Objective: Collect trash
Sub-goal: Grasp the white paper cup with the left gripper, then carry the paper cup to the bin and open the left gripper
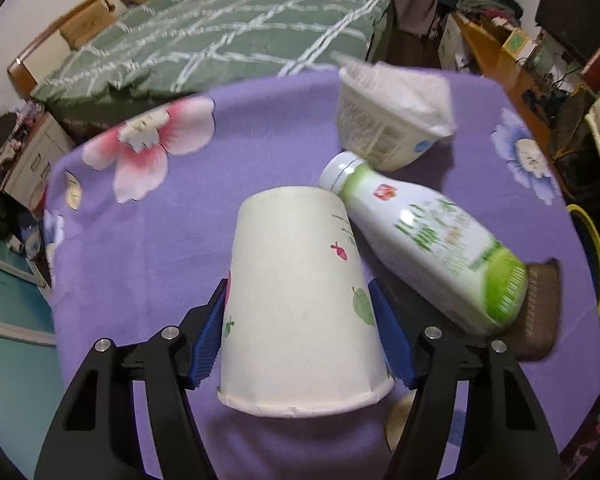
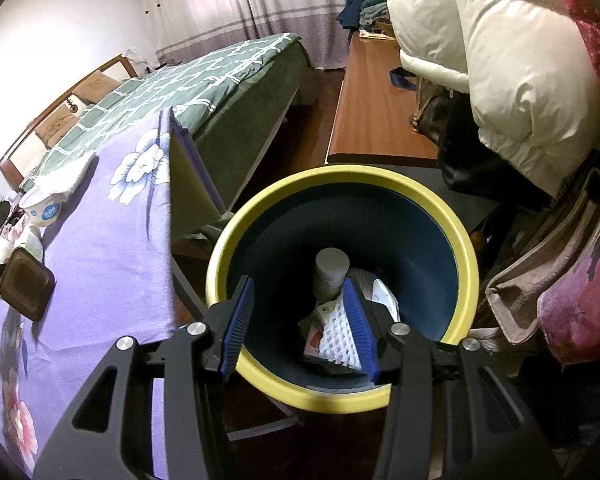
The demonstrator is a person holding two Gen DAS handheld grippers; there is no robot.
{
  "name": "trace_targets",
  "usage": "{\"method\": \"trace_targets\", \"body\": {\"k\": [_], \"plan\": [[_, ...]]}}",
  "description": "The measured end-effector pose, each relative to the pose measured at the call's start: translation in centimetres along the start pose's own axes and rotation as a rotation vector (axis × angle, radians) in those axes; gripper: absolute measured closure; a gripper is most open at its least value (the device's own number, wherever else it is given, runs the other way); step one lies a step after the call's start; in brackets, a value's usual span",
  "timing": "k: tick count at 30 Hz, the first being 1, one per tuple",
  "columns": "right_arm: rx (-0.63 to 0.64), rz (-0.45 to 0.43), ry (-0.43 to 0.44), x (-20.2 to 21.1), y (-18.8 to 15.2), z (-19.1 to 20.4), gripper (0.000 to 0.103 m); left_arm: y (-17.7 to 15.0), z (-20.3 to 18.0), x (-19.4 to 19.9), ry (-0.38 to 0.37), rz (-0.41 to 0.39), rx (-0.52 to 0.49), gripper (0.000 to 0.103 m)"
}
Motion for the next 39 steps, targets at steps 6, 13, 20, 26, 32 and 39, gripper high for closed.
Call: {"method": "trace_targets", "body": {"k": [6, 13, 20, 26, 32, 39], "plan": [[0.013, -0.016, 0.008, 1.3, -0.1, 0.1, 0.058, -1.3, -3.0, 6.6, -0.049, -0.101, -0.056, 0.036], [0.021, -0.057, -0.035, 3.9, -0.5, -1.7, 0.058, -1.6, -12.5, 12.4, -0.168, -0.198, -0.204, 0.036], [0.014, -0.101, -0.113, 7.3, -1.4, -5.5, 0.057, -1.9, -26.5, 11.8, -0.326, -0.186, -0.381, 0.036], [-0.003, -0.108, -0.153, 8.6, -2.5, -9.0, 0.053, -2.8, -37.5, 8.0, -0.411, -0.11, -0.505, 0.036], [-0.033, -0.113, -0.173, 9.0, -3.0, -11.6, 0.053, -3.8, -44.7, 4.7, -0.428, -0.045, -0.589, 0.036], [-0.056, -0.105, -0.195, 8.2, -3.4, -13.5, 0.053, -4.2, -49.9, 1.6, -0.425, -0.009, -0.653, 0.032]]}}
Point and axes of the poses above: each gripper's, at about its wrist camera, not at the fingertips, and x roughly against the way its jaws point, z to its left, y to its top, the point moved 7 cm from there along -x, roughly the way its jaws point, and after that the axes turned 3 degrees about -z, right-handed, at the moved point
